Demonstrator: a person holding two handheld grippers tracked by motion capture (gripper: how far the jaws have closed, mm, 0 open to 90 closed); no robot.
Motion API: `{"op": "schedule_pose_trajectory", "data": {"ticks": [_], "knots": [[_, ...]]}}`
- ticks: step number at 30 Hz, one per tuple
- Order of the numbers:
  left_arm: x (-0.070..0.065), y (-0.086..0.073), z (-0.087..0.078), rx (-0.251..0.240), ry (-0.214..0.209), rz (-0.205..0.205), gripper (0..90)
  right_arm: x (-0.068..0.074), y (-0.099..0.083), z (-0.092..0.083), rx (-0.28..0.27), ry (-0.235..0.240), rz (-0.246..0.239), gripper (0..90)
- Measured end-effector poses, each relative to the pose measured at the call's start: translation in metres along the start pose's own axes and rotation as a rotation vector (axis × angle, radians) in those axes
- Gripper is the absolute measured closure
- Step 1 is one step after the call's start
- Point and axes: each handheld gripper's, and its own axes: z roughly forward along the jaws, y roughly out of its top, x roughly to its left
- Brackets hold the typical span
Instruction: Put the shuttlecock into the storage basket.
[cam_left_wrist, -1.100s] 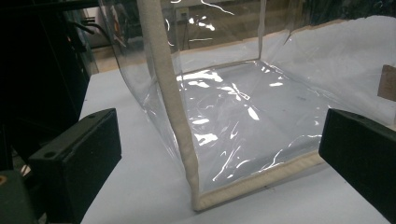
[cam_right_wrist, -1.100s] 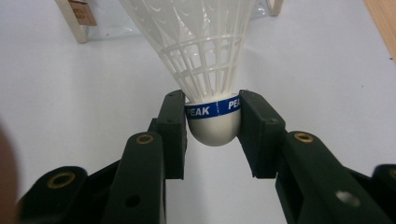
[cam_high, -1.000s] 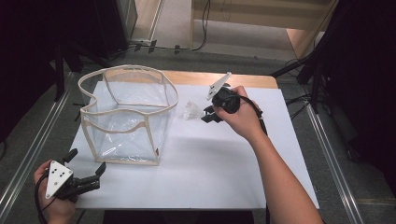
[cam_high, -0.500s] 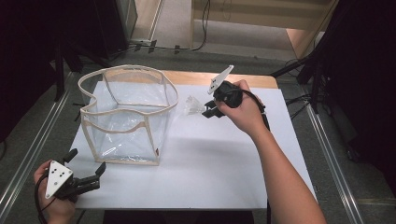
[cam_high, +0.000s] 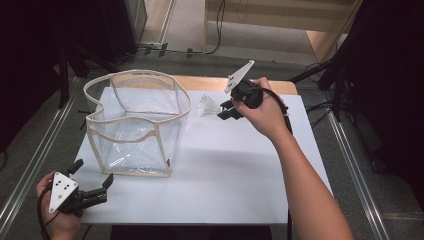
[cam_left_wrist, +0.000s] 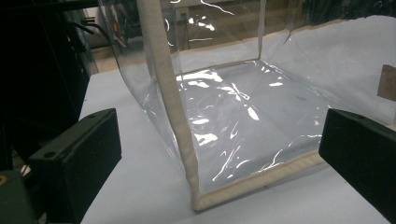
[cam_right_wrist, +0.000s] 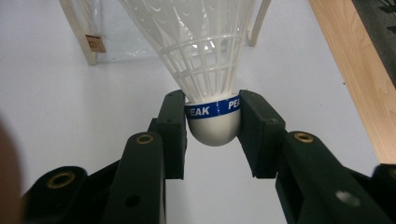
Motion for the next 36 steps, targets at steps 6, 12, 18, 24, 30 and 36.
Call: {"op": "schedule_pose_trajectory", "data": {"ticks": [6, 12, 18, 24, 30, 36], "knots": [[0.000, 0.000, 0.000, -0.001, -0.001, -0.001, 0.0, -0.002, 0.002, -0.007, -0.012, -0.008, -0.006, 61.6], [0.000, 0.000, 0.000, -0.001, 0.002, -0.002, 0.0, -0.003, 0.006, -0.013, -0.031, -0.007, -0.002, 61.6], [-0.001, 0.000, 0.000, 0.000, 0.003, 0.000, 0.0, -0.004, 0.012, -0.020, -0.060, -0.012, -0.014, 61.6], [-0.001, 0.000, 0.000, 0.000, 0.003, 0.000, 0.0, -0.003, 0.022, -0.023, -0.078, -0.014, -0.019, 61.6], [0.000, 0.000, 0.000, -0.001, 0.001, 0.002, 0.0, -0.001, 0.032, -0.022, -0.087, -0.011, -0.024, 61.6], [0.000, 0.000, 0.000, -0.001, 0.001, 0.002, 0.0, 0.001, 0.042, -0.016, -0.098, -0.001, -0.029, 61.7]]}}
